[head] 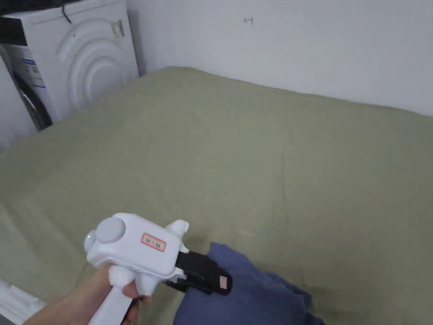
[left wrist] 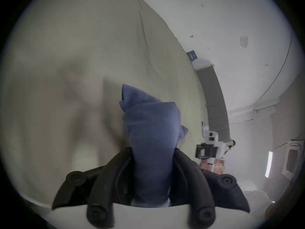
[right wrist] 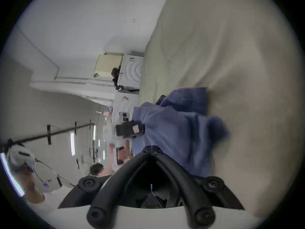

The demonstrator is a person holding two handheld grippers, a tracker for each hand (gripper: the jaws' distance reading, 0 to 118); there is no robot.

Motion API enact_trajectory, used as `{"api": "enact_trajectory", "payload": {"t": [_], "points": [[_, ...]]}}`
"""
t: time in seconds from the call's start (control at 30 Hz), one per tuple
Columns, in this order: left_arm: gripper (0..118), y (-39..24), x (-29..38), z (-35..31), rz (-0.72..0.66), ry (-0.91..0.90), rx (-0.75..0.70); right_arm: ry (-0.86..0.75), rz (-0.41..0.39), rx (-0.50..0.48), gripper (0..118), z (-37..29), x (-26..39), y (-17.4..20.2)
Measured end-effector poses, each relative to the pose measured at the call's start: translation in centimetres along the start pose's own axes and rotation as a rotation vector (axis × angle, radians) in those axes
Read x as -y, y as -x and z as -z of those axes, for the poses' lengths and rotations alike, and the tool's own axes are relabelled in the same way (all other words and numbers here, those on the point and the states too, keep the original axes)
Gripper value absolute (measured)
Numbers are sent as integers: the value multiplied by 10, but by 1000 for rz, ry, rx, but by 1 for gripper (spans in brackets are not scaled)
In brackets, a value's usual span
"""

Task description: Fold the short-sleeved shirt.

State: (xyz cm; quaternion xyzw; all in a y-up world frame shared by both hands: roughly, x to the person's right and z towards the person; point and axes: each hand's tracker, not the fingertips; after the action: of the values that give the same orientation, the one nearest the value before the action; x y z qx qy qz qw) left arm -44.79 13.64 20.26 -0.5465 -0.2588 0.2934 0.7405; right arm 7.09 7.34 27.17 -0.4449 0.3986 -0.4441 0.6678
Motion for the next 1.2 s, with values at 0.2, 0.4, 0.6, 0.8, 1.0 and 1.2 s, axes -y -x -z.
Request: {"api": "enact_trajectory", "payload": {"t": [0.2, 0.4, 0.6, 0.8, 1.0, 1.2], "points": [[31, 73, -59, -121, -21, -56, -224, -78, -23, 2, 0, -10, 5, 12], [31, 122, -120, -160, -18, -51, -372, -158, -6, 63, 0, -30, 6, 3], [107, 114, -117, -161, -2, -78, -434, -197, 9, 97, 0, -43, 2, 2], [118, 80, -86, -188, 7, -201, -445, -208, -33, 68, 0, -55, 4, 21], [107, -14, -31, -167, 158, -300, -305, -232, -172, 63, 0, -83, 5, 66], [3, -143, 36, -101, 224, -492, 2, -416, -424, 261, 0, -121, 8, 148]]}}
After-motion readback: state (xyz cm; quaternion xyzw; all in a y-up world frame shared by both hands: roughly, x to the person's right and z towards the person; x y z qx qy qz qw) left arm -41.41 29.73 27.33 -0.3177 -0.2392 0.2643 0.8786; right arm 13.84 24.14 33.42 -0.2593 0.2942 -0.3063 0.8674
